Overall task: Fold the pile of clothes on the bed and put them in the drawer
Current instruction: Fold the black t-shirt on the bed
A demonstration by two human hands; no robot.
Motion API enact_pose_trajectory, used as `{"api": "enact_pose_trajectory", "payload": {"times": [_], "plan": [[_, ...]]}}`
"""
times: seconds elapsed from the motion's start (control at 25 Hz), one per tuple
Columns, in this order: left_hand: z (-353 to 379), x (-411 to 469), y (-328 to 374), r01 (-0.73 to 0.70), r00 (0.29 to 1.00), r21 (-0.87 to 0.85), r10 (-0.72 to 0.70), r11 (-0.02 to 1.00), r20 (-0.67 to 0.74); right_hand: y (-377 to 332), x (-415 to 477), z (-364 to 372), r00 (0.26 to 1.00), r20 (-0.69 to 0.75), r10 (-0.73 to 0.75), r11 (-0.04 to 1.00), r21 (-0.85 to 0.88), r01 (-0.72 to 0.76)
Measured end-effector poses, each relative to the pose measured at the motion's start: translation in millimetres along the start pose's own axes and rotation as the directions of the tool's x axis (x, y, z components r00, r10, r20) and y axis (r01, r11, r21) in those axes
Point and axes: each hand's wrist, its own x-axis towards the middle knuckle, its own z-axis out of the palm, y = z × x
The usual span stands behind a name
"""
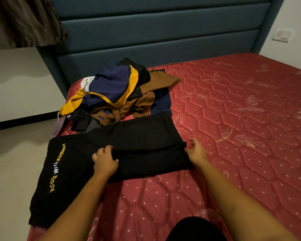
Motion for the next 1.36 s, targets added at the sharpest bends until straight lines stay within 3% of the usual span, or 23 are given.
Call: {"api": "enact_pose_trajectory", "payload": {"times": [0.08, 0.2, 0.28, 0.44, 0.56, 0.8, 0.96, 1.08, 1.16, 1.2, 1.28, 1.36], "plan": [[32, -29, 14, -0.121, 0.990, 0.010, 0.120, 0.993, 0.077, 14, -11, 12, 0.999, -0.001, -0.036, 0.991, -0.127, 0.036], [67, -62, 32, -0.277, 0.948, 0.120, 0.252, 0.953, 0.193, 28, -28, 20, 0.991, -0.110, 0.074, 0.983, -0.162, -0.091], [77, -66, 36, -0.275, 0.947, 0.148, 0.241, 0.950, 0.211, 30, -36, 25, 0.984, -0.105, 0.142, 0.966, -0.202, -0.160], [67, -70, 37, -0.265, 0.950, 0.215, 0.216, 0.940, 0.226, 16, -50, 24, 0.993, -0.007, 0.116, 0.989, -0.096, -0.116], [64, -66, 43, -0.233, 0.947, 0.165, 0.184, 0.958, 0.264, 13, -46, 18, 0.995, -0.015, 0.097, 0.990, -0.102, -0.098], [62, -92, 48, -0.312, 0.919, 0.168, 0.252, 0.935, 0.302, 21, -47, -13, 0.995, 0.047, 0.088, 0.936, -0.345, -0.067], [61, -126, 11, -0.282, 0.953, 0.282, 0.235, 0.917, 0.189, 14, -65, -19, 0.981, 0.097, 0.167, 0.779, -0.623, -0.071], [51, -158, -60, -0.046, 0.995, 0.191, 0.061, 0.980, -0.076, -33, -97, 10, 0.995, 0.099, 0.017, 0.644, -0.762, 0.064], [43, -171, -109, 0.181, 0.978, 0.081, -0.171, 0.980, -0.119, -67, -122, 52, 0.952, 0.273, -0.138, 0.693, -0.660, 0.290], [38, -176, -134, 0.248, 0.964, 0.069, -0.238, 0.966, -0.121, -85, -140, 80, 0.896, 0.407, -0.181, 0.726, -0.559, 0.400], [29, -174, -157, 0.228, 0.964, 0.068, -0.215, 0.971, -0.159, -104, -173, 134, 0.758, 0.623, -0.191, 0.751, -0.405, 0.522], [15, -165, -169, 0.183, 0.976, 0.097, -0.168, 0.978, -0.141, -116, -206, 181, 0.643, 0.744, -0.180, 0.717, -0.348, 0.604]]}}
